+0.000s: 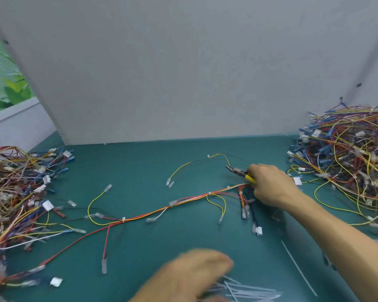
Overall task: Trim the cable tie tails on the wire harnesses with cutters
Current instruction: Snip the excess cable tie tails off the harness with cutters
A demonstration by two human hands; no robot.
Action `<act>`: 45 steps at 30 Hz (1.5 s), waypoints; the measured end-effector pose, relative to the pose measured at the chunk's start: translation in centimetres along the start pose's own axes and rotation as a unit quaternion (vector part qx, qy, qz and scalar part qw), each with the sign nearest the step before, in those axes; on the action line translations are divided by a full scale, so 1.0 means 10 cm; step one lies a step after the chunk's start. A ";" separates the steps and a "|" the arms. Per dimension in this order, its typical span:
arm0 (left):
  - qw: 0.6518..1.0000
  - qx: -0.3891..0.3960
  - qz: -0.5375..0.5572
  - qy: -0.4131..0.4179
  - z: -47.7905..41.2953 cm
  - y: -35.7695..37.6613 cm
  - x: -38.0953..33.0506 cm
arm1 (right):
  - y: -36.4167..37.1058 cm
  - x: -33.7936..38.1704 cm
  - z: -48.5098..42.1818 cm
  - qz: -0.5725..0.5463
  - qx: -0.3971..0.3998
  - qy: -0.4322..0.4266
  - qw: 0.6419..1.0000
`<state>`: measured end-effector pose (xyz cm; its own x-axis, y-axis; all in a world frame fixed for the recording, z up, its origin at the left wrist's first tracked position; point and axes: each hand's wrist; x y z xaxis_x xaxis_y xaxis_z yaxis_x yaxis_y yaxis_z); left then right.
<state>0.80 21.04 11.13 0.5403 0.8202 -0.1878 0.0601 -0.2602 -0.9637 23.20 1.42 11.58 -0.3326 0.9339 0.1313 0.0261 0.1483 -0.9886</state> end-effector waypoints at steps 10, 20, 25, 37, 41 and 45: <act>0.981 0.106 0.141 0.076 -0.26 0.11 -0.10 | 0.00 0.02 -0.01 0.006 0.001 -0.015 1.000; 0.988 0.107 -0.049 0.103 -1.05 0.33 -0.66 | 0.02 0.00 -0.01 0.003 0.003 -0.024 1.000; 0.993 0.107 -0.049 0.013 -0.84 0.48 -0.66 | 0.01 0.00 -0.01 0.003 0.009 -0.023 1.000; 0.980 -0.017 -0.081 -0.179 0.03 0.24 -0.39 | 0.03 -0.02 -0.02 0.014 0.003 -0.028 0.999; 0.932 0.101 -0.171 -0.302 0.07 0.06 -0.38 | 0.03 -0.02 -0.01 0.014 0.007 -0.026 1.000; 0.933 -0.016 0.196 -0.300 0.04 0.03 -0.03 | 0.05 -0.03 -0.01 0.015 0.007 -0.026 1.000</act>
<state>0.30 20.91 10.78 -0.0405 0.7941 -0.6065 -0.0130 -0.6073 -0.7944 23.44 1.24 11.05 -0.3811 0.9194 0.0972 0.0247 0.1152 -0.9930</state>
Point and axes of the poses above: each hand's wrist, its own z-axis away from the middle knuckle, its own y-axis out of the palm, x = y × z, and after that the axes turned 4 degrees about y, right-handed
